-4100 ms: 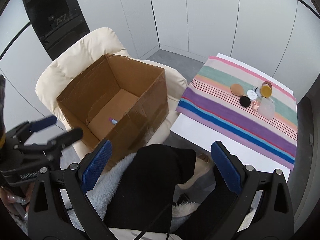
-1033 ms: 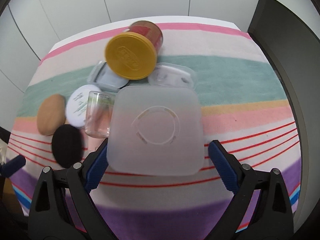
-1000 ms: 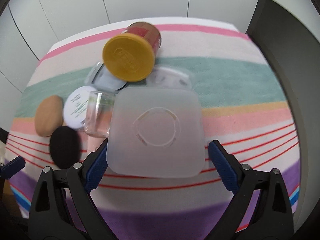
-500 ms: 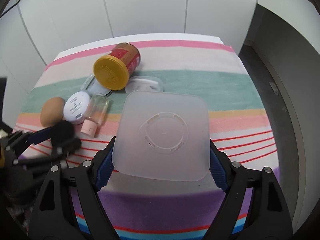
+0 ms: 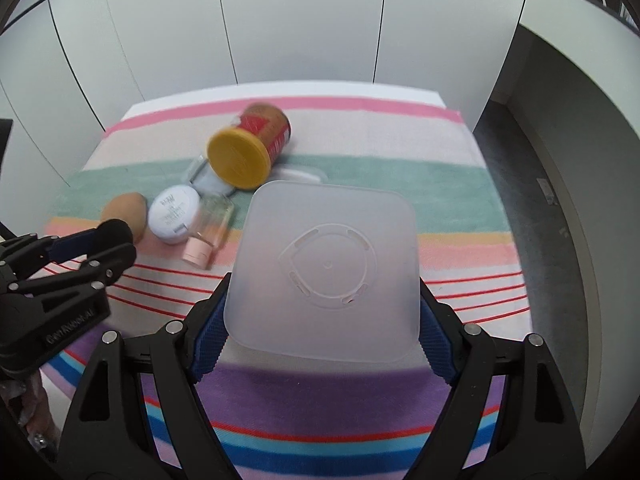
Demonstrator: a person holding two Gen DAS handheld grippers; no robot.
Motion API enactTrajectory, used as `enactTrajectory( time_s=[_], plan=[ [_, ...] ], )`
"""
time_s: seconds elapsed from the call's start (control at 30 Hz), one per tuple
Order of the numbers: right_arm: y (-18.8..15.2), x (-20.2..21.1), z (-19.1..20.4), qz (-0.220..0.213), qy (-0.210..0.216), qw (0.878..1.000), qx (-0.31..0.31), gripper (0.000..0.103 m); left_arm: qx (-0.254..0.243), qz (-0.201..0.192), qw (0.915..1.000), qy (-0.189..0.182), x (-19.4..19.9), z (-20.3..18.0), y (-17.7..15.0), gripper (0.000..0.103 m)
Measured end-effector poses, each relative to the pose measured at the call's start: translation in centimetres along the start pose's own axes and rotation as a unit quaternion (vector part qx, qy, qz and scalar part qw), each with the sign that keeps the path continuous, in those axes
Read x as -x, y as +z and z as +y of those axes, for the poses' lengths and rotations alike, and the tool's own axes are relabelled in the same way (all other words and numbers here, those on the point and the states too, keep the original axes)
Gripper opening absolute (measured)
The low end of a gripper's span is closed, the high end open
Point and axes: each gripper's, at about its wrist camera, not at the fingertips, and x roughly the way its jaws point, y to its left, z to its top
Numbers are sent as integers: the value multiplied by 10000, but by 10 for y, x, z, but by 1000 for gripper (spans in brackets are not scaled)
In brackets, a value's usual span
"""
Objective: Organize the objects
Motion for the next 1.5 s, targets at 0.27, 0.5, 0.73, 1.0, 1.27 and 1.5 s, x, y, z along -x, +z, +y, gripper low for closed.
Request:
enactTrajectory(
  time_s=[0.27, 0.5, 0.73, 1.0, 1.27, 1.5],
  plan=[
    [31, 70, 9, -484, -163, 9985, 171, 84, 299, -442, 9985, 72, 77, 29, 36, 44],
    [67, 146, 19, -928, -215, 9952, 233, 84, 395, -912, 9948, 230, 162, 45, 64, 44],
    [106, 229, 37, -1398, -312, 9893, 268, 84, 476, -1250, 9907, 252, 236, 52, 84, 44],
    [124, 306, 53, -1738, -152, 9843, 275, 84, 649, -1605, 9842, 359, 299, 68, 86, 44],
    [113, 344, 58, -1804, -78, 9827, 407, 84, 464, -1681, 9836, 463, 326, 56, 67, 44],
    [103, 353, 56, -1719, 111, 9842, 410, 84, 286, -1702, 9837, 494, 347, 43, 52, 44]
  ],
)
